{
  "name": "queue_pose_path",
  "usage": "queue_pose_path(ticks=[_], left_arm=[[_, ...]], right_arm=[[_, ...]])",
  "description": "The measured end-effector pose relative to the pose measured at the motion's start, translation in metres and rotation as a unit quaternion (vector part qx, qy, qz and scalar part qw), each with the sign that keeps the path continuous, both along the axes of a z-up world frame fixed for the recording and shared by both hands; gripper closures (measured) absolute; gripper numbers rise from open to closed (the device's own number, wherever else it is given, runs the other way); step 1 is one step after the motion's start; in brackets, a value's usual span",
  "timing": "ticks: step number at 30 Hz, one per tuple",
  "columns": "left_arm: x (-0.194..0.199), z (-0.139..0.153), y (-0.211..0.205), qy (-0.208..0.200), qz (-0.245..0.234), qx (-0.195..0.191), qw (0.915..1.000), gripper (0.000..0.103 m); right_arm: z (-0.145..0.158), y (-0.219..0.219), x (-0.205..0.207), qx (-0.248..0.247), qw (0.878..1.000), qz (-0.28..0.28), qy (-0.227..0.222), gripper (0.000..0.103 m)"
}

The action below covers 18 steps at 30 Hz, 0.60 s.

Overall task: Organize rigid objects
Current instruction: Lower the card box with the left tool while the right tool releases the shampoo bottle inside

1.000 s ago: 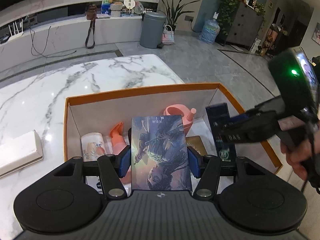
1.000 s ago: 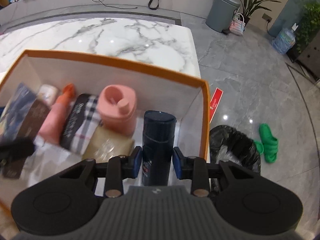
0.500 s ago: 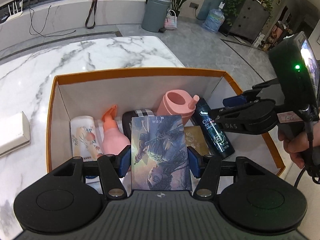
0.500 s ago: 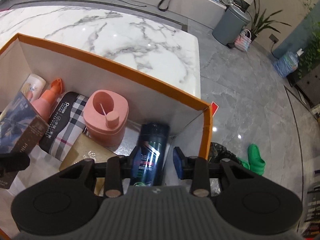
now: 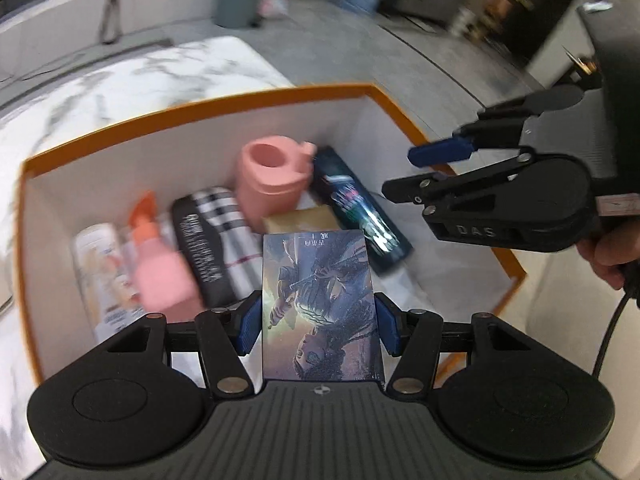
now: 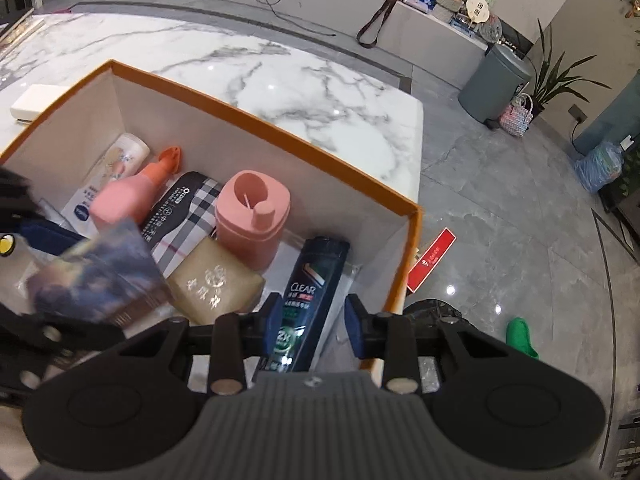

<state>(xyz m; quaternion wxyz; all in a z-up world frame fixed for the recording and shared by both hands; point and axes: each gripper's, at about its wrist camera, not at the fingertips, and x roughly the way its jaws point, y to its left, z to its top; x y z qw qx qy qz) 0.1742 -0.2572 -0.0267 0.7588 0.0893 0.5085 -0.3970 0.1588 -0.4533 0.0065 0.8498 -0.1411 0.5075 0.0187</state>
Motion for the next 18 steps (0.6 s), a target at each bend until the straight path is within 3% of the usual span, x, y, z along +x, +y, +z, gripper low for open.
queue_pose_path(ticks=[2,7,9,18], left_arm=[[0.002,0.001,-0.010,0.014,-0.019,0.008,0.9997,0.037],[0.002,-0.007,-0.037,0.076,0.005,0.020,0.9969,0.037],[0.000,-0.009,-0.045,0.078,0.016,0.027,0.9965,0.037],[0.004,-0.034,-0.070,0.169,0.069,0.023,0.9830,0.038]], right_arm=[[0.006,-0.003,-0.006,0.007,1.000,0.001,-0.003,0.070],[0.014,-0.012,-0.017,0.019,1.000,-0.006,-0.016,0.070],[0.015,-0.013,-0.018,0.021,1.000,-0.003,-0.017,0.070],[0.016,-0.023,-0.015,0.024,0.999,-0.011,-0.021,0.065]])
